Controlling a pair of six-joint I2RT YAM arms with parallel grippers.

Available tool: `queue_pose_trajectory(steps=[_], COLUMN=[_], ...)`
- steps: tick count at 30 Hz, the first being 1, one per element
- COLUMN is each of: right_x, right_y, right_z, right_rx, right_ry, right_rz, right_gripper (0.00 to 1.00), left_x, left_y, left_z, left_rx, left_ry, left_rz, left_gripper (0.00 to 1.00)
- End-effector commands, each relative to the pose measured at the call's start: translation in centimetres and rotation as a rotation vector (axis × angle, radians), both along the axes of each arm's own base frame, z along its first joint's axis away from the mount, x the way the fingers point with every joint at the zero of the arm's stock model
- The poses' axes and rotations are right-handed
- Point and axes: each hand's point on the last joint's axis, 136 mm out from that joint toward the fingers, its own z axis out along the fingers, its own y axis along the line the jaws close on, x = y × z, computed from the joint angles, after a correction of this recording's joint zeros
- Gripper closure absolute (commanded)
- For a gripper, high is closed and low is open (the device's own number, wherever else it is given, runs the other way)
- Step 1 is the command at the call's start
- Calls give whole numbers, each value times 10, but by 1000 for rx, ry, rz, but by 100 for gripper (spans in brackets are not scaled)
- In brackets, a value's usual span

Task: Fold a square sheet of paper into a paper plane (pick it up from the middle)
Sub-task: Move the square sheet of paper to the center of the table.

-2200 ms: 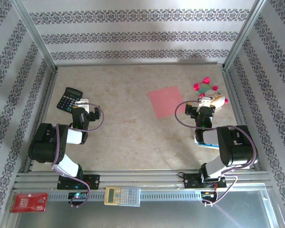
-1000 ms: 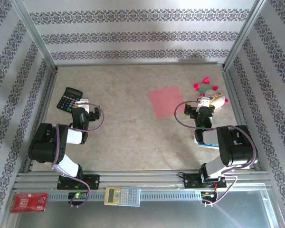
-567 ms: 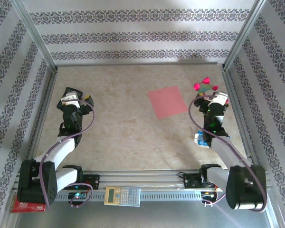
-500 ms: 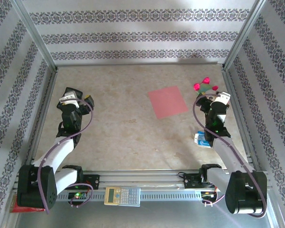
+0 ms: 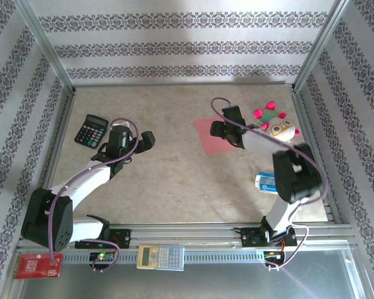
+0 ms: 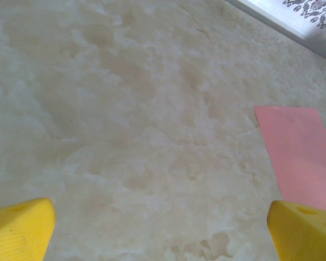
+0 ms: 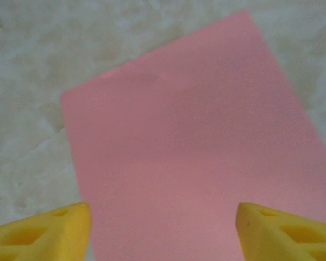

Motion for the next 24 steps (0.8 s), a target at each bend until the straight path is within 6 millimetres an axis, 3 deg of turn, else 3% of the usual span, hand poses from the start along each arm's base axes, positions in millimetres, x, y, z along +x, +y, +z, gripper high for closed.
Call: queue_pose_trajectory(steps=[1,6,13,19,24], right_x=[3,8,-16,-45,-71], right_y=[3,1,21,50,97], right_z=[-31,-57,-79,-89,-88], right_rx=[8,-3,-50,-157,-195], right_ry=[151,253,381,467,474], right_rz=[2,3,149,341,553], right_gripper=[33,37,41,43,44], left_x=[-8,-11,-15,-23,-36], left_y=[-5,-12,-3,24,48], left_z=[-11,-15,-20,-30,-32], left_rx=[4,12,72,151,137], left_ry=[68,99,123,132,131], left_rz=[-13,-46,-35,65,153], left_gripper=[0,0,0,0,0])
